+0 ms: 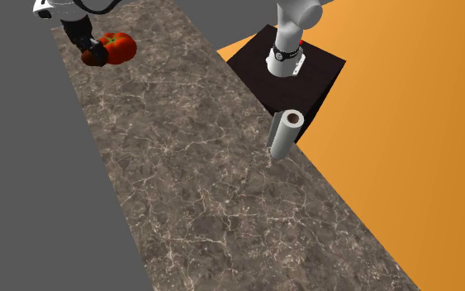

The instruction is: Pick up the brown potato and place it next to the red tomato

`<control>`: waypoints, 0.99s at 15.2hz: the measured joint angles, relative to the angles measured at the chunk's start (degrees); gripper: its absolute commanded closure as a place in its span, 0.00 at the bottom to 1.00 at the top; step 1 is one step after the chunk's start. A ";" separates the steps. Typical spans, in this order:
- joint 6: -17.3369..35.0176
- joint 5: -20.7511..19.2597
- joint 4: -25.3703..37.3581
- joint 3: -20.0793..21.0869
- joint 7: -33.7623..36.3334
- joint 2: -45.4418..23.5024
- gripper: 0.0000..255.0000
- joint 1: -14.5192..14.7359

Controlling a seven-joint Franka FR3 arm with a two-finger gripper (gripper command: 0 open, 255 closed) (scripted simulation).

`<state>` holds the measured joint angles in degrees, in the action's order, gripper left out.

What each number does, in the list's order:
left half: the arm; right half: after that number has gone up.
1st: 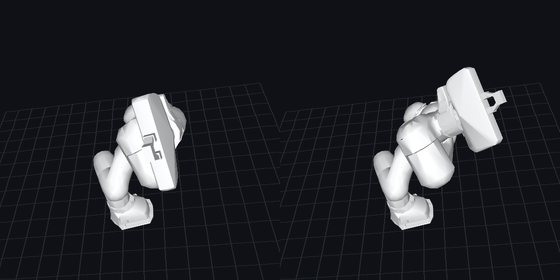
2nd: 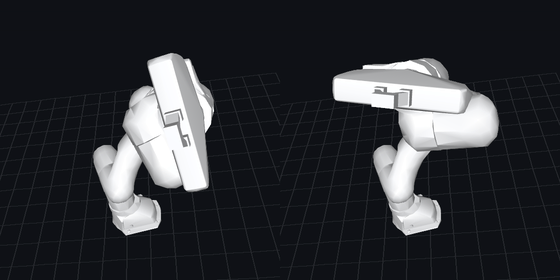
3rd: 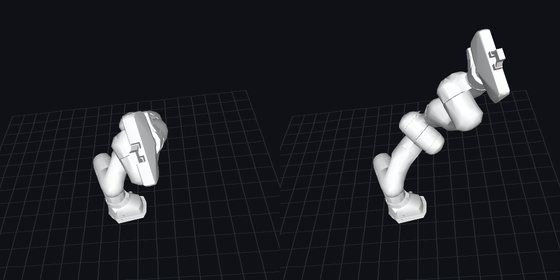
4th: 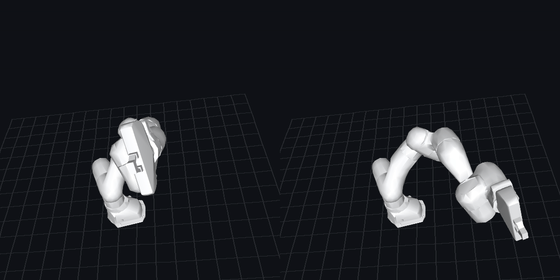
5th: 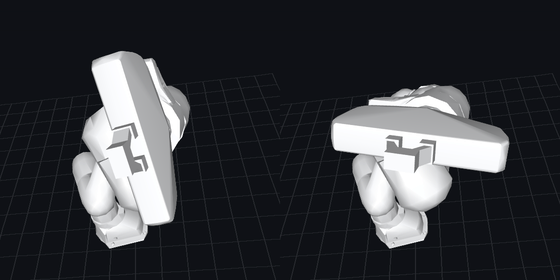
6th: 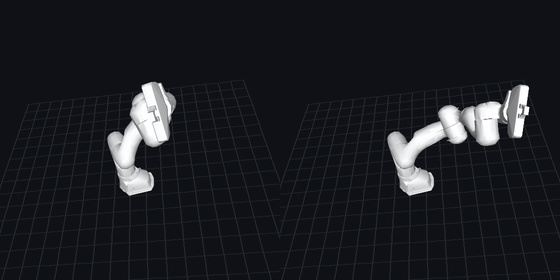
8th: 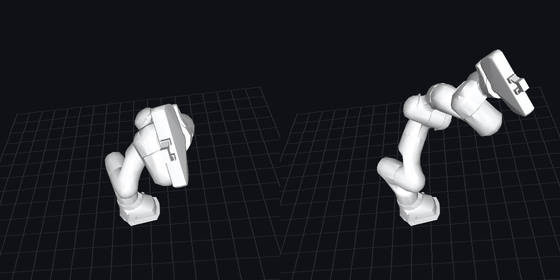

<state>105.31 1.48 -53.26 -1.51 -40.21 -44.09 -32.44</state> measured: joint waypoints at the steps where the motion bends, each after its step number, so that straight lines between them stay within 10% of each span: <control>1: 0.80 0.00 -0.81 0.00 -0.02 0.00 1.00 0.00; 15: 11.47 0.07 -11.28 0.04 -0.12 -0.21 1.00 0.16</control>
<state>116.77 1.55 -64.54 -1.47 -40.33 -44.30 -32.28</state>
